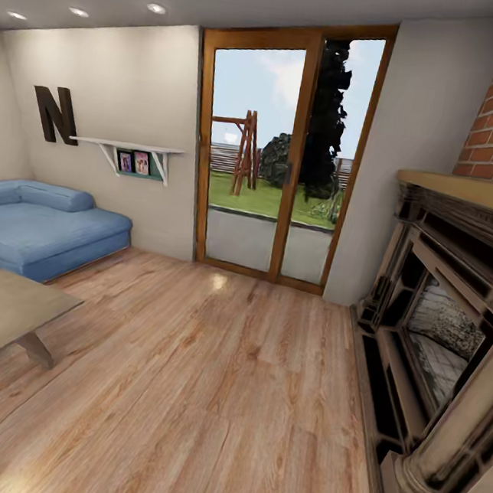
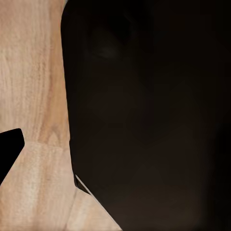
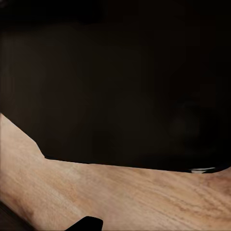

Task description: Turn on the radio receiver that's on the table in the living room.

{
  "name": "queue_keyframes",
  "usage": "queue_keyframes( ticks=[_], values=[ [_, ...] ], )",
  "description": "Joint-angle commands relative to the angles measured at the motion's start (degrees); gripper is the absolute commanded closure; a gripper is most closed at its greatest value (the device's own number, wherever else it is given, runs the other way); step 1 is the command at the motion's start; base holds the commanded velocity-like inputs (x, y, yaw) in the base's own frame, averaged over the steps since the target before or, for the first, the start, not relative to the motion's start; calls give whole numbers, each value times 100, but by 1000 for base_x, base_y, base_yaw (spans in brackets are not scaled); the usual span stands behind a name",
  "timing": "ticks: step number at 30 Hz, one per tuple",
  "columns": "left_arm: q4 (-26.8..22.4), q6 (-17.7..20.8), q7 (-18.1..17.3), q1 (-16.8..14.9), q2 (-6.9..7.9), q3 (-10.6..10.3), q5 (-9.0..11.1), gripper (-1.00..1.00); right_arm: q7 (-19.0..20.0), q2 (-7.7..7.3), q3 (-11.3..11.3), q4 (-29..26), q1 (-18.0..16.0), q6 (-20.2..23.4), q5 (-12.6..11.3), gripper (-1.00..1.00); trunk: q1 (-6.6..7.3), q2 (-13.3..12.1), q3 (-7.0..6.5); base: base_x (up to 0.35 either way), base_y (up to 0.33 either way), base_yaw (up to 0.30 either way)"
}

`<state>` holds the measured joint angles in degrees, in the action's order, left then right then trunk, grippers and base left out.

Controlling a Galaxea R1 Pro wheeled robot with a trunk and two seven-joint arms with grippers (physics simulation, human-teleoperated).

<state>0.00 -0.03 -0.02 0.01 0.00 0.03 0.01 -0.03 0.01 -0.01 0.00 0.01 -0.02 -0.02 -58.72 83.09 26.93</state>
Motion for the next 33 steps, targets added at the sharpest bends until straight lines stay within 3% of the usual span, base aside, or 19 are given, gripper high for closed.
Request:
queue_keyframes(
  ticks=[1, 16, 33],
  values=[
    [-33, -30, -16, -10, -33, 30, 8, -100, -30, 33, -9, 0, -1, -20, -15, -100, -1, -1, -1, 0, 0, 0],
    [-350, -163, -16, 8, -9, 24, 11, -100, 21, 34, -44, 0, -1, -33, -9, -100, -1, -1, -1, 0, 0, 5],
    [-352, -164, -16, 8, -8, 23, 13, -100, 21, 35, -34, 0, -1, -33, -16, -100, -1, -1, -1, 0, 0, 251]
  ],
)
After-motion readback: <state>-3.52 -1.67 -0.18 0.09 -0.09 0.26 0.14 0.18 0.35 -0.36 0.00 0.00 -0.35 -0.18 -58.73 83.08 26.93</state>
